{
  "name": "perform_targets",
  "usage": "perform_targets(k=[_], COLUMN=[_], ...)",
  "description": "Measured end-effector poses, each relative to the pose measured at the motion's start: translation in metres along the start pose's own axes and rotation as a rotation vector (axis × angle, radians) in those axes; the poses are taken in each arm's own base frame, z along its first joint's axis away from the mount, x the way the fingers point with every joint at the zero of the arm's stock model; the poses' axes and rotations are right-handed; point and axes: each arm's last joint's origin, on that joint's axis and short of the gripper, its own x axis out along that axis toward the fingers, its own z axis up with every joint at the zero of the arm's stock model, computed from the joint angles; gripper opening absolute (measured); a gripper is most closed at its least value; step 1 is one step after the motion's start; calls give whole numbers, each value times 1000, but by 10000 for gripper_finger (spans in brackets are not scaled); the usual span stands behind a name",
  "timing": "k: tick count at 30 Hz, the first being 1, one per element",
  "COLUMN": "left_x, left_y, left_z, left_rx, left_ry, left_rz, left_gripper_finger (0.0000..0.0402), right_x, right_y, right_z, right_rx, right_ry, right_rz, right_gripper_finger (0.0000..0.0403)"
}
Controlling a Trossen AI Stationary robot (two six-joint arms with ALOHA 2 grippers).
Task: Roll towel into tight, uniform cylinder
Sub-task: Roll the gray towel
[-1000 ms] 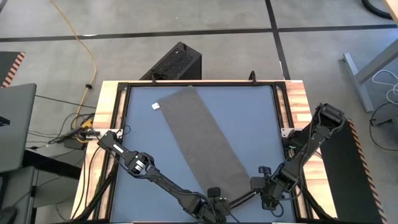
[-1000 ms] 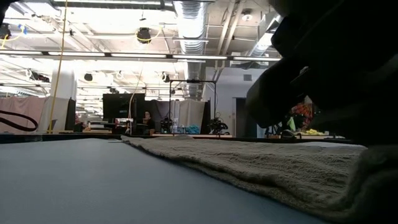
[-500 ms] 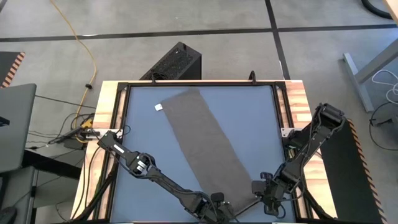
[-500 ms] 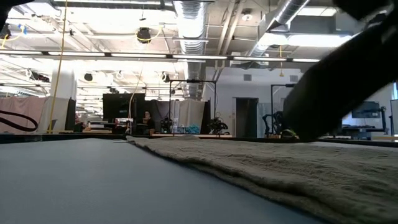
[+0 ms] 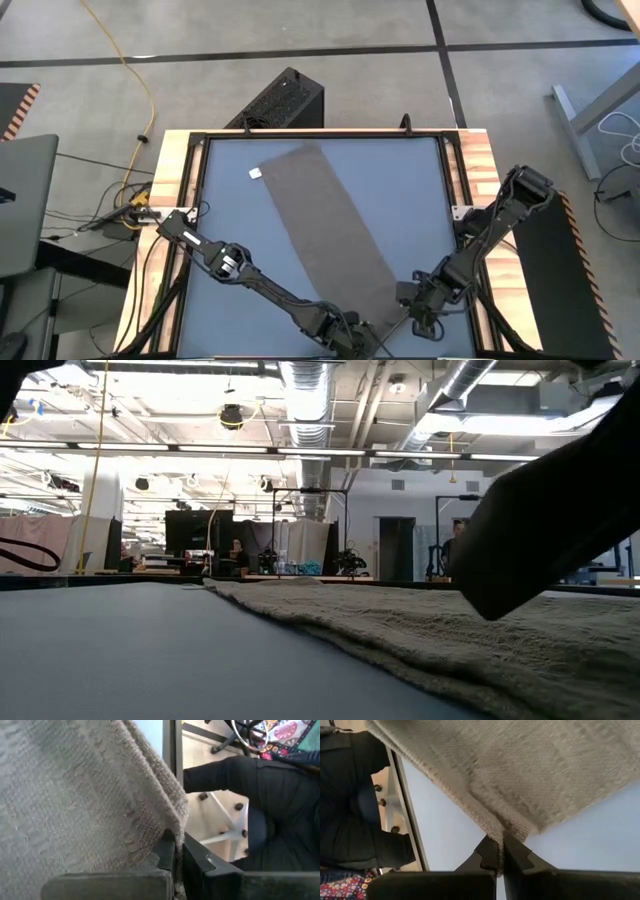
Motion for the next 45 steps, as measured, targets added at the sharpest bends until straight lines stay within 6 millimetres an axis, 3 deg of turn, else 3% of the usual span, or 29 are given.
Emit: perform_targets(k=[5, 12, 17, 22, 25, 34, 40, 45], left_x=[-1, -6, -26, -62, -72, -67, -66, -39], left_y=[0, 0, -7, -23, -27, -36, -54, -32], left_z=[1, -1, 2, 19, 23, 15, 32, 34], left_rx=[-4, 11, 61, 135, 152, 164, 360, 395], left_ry=[-9, 44, 61, -52, -91, -172, -415, -429], left_rz=[13, 27, 81, 146, 179, 225, 109, 129], left_gripper_finger=[7, 51, 77, 84, 84, 84, 84, 73], right_x=[3, 27, 30, 28, 28, 27, 25, 24], right_y=[-3, -14, -16, -19, -22, -30, -38, -43], right_z=[3, 14, 17, 22, 27, 37, 46, 53], right_rx=[-10, -26, -15, 25, 48, 89, 138, 170], right_ry=[3, 69, 82, 94, 113, 146, 170, 183], right_rz=[-20, -73, -76, -59, -44, -13, 11, 32], right_gripper_finger=[25, 25, 25, 25, 25, 27, 27, 28])
